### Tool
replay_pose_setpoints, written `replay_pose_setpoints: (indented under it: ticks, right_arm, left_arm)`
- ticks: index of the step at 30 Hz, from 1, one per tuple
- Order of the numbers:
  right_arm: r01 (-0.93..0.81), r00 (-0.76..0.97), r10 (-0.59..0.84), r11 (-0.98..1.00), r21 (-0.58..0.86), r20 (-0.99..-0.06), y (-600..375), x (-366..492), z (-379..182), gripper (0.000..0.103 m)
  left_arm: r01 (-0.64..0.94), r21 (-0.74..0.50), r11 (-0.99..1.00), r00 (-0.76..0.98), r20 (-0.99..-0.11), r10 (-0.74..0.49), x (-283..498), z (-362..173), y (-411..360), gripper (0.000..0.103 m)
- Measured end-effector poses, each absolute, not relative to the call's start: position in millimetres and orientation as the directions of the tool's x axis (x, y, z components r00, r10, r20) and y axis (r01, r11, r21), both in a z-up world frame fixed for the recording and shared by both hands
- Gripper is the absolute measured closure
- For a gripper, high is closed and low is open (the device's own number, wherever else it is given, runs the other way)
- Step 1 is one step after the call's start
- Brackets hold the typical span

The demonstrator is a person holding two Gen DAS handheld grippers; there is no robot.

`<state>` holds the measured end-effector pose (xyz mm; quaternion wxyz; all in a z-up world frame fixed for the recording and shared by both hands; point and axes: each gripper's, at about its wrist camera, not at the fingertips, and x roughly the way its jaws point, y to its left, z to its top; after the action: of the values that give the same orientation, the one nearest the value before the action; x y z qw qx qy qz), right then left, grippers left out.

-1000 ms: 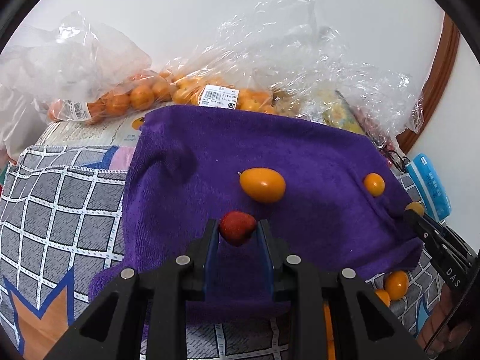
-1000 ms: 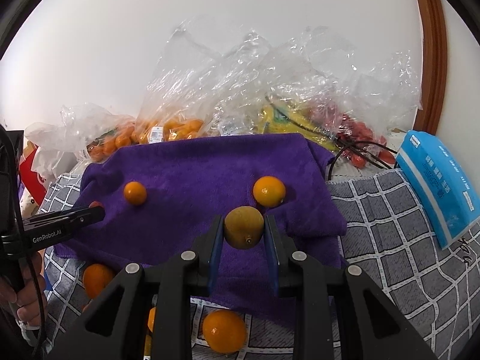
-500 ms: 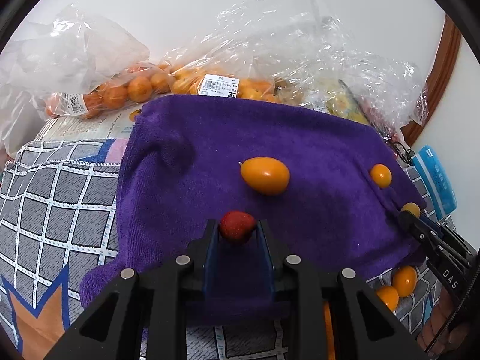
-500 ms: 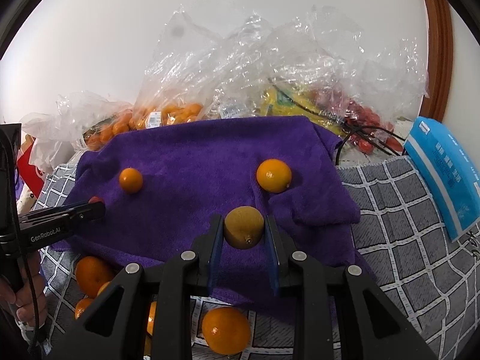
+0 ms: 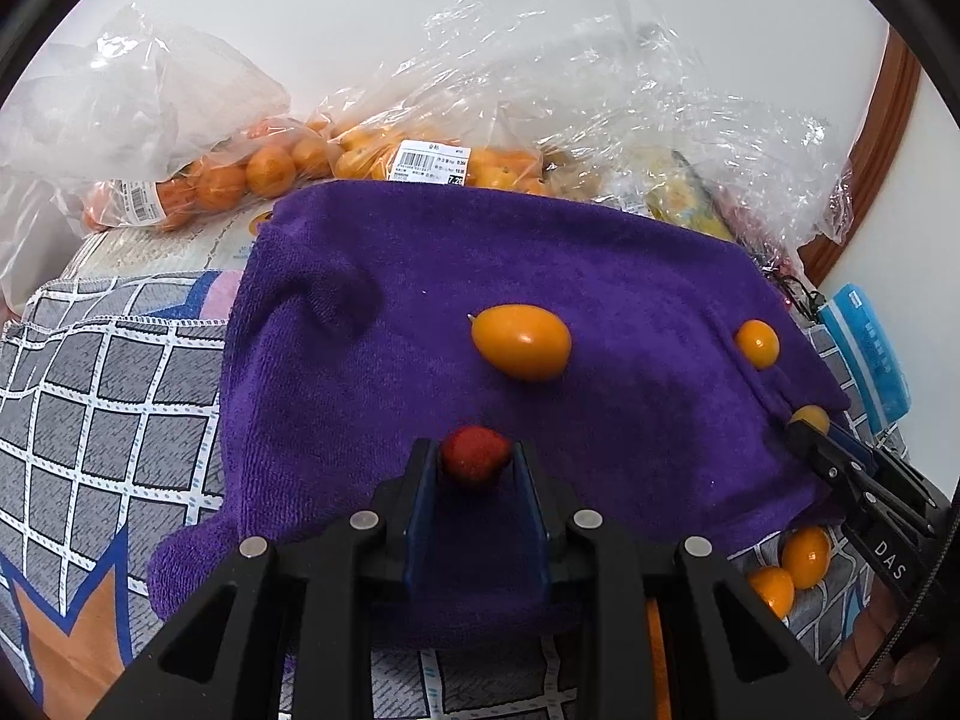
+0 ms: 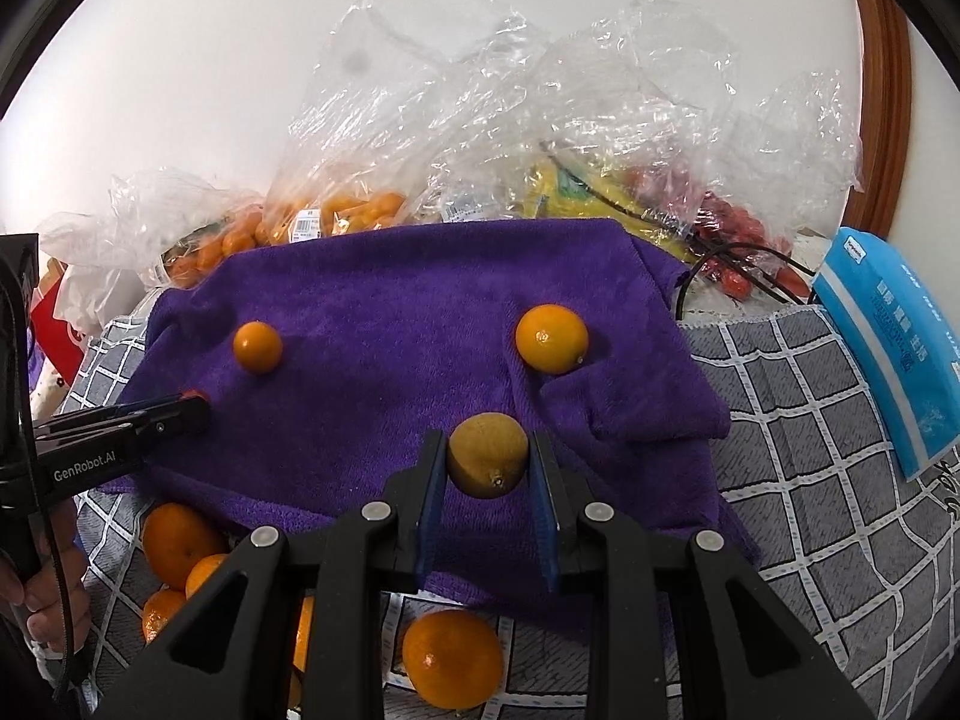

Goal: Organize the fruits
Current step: 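Lift both held fruits up over the purple towel, then open the left tool on the towel while the right tool releases its yellow fruit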

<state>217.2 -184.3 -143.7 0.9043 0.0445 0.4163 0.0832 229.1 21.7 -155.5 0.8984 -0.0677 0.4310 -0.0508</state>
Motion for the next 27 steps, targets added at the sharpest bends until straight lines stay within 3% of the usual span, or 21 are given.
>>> replay_pose_setpoints:
  ticks: [2, 7, 19, 27]
  right_arm:
    - [-0.117, 0.643, 0.191, 0.982, 0.151, -0.741, -183.8, 215.7, -141.0, 0.059]
    - [-0.117, 0.671, 0.168, 0.986, 0.121, -0.722, -180.8, 210.6, -132.3, 0.050]
    - [-0.096, 0.740, 0.118, 0.993, 0.069, -0.662, -183.6, 196.0, -102.6, 0.046]
    - [-0.070, 0.758, 0.131, 0.990, 0.120, -0.638, -193.8, 179.6, -69.8, 0.047]
  left_arm:
    - [0.038, -0.169, 0.985, 0.622, -0.767, -0.156, 228.5, -155.0, 20.7, 0.072]
    - [0.050, -0.157, 0.986, 0.643, -0.751, -0.152, 222.7, -149.4, 16.3, 0.050]
    - [-0.006, -0.133, 0.991, 0.676, -0.731, -0.094, 218.1, -137.6, 21.7, 0.048]
    - [-0.019, -0.096, 0.995, 0.690, -0.721, -0.057, 210.2, -118.6, 17.5, 0.048]
